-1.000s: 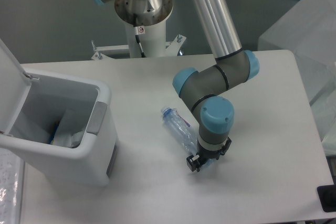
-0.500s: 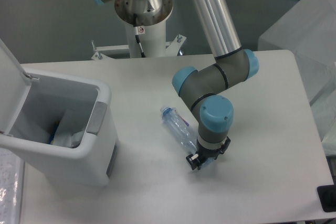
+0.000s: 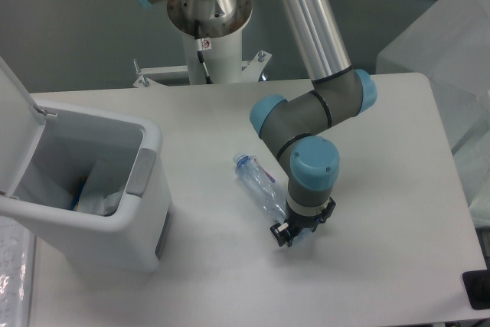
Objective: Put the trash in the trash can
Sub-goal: 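Lower the gripper around the bottle's middle and close it, then lift the gripped bottle up off the table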
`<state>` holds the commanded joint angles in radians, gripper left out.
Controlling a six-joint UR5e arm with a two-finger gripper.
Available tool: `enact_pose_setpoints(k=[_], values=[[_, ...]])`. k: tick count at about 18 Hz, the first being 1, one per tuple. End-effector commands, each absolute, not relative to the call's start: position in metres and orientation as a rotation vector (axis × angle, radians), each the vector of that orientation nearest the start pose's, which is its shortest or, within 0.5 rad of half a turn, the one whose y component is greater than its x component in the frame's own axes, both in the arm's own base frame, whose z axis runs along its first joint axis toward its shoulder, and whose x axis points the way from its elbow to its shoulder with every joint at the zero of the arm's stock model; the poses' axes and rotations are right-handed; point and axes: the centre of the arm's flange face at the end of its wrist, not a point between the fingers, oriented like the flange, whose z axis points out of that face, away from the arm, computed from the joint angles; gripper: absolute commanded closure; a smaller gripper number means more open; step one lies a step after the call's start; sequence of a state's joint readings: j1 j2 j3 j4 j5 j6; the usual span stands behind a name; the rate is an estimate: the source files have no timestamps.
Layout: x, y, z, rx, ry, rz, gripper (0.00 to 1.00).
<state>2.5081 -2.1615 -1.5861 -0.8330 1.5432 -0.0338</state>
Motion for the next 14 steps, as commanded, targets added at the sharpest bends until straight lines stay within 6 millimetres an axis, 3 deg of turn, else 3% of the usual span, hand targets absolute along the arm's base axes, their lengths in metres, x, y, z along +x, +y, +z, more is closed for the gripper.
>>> enact_pose_setpoints(k=[3,8,14], values=[[-0.460,0.508,0.243,-2.622,-1.357,0.075,0.37],[-0.470,0.518,0.282,-2.559,-1.317,0.105,0.37],[-0.474,0.553,0.391,-2.402,-1.175,0.201,0.39]])
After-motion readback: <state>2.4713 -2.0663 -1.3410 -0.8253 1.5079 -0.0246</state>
